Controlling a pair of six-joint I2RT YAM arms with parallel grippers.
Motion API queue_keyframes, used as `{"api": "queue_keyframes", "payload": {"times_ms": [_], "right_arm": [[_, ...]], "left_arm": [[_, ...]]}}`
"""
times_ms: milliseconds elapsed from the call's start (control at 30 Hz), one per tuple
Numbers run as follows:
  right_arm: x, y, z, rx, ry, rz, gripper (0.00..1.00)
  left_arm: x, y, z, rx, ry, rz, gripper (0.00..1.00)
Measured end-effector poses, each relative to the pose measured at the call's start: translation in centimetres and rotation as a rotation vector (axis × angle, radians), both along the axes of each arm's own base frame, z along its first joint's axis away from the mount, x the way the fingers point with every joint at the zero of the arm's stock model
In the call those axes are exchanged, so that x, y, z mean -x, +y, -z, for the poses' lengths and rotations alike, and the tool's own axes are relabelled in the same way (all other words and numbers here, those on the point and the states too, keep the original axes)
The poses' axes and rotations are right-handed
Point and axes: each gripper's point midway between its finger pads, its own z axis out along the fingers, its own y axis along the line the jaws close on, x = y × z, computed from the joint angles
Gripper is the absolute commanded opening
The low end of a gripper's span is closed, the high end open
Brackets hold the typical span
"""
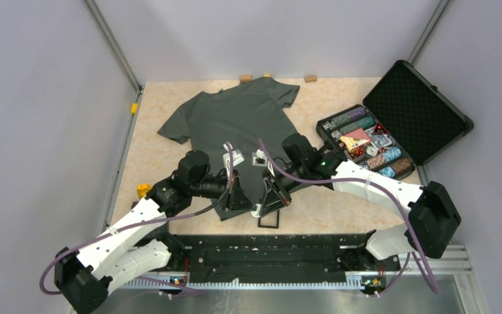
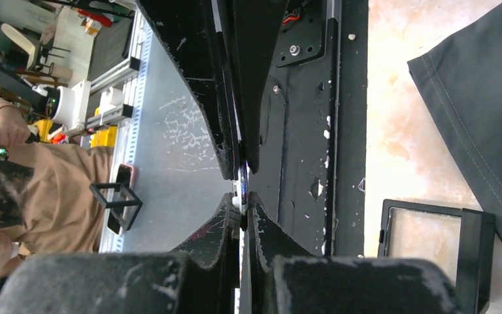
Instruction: Pin the brooch onto the clothing
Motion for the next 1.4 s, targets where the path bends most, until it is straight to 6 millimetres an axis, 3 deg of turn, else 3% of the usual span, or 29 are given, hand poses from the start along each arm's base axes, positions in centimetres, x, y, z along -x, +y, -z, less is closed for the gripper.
{"api": "queue_keyframes", "payload": {"times_ms": [67,167,233,467,733,900,1100,1400], "right_arm": [[0.0,-0.1,0.0,0.006,0.006,0.002,0.09],[-0.4,-0.1,0.2,0.018,-0.010,0.028,0.41],[-1.4,0.0,0.1,0.022,-0.038,0.079,0.56],[-6.1,-2.2,-3.4,-0.159,-0.157,0.344,0.71],[-8.0,-3.1,-8.2,-0.445,-0.138,0.597,0.68],[-8.4,-2.9,-10.7,-0.577,-0.079,0.628,0.53],[-8.8,-1.8,-11.3,-0.611,-0.021,0.603,0.44],[-7.8,-1.1,-12.8,-0.676,0.008,0.540,0.34]], "left_arm": [[0.1,-0.1,0.0,-0.001,-0.002,0.003,0.00],[-0.2,0.0,0.1,-0.002,-0.017,-0.020,0.00],[-0.6,0.2,-0.1,0.004,-0.040,-0.062,0.00],[-3.9,0.9,-4.1,0.162,-0.213,-0.305,0.00],[-6.8,1.6,-8.5,0.409,-0.269,-0.516,0.00],[-6.9,1.6,-10.5,0.499,-0.264,-0.526,0.00],[-6.6,1.7,-11.7,0.548,-0.255,-0.522,0.00],[-6.0,2.0,-12.0,0.577,-0.237,-0.518,0.00]]}}
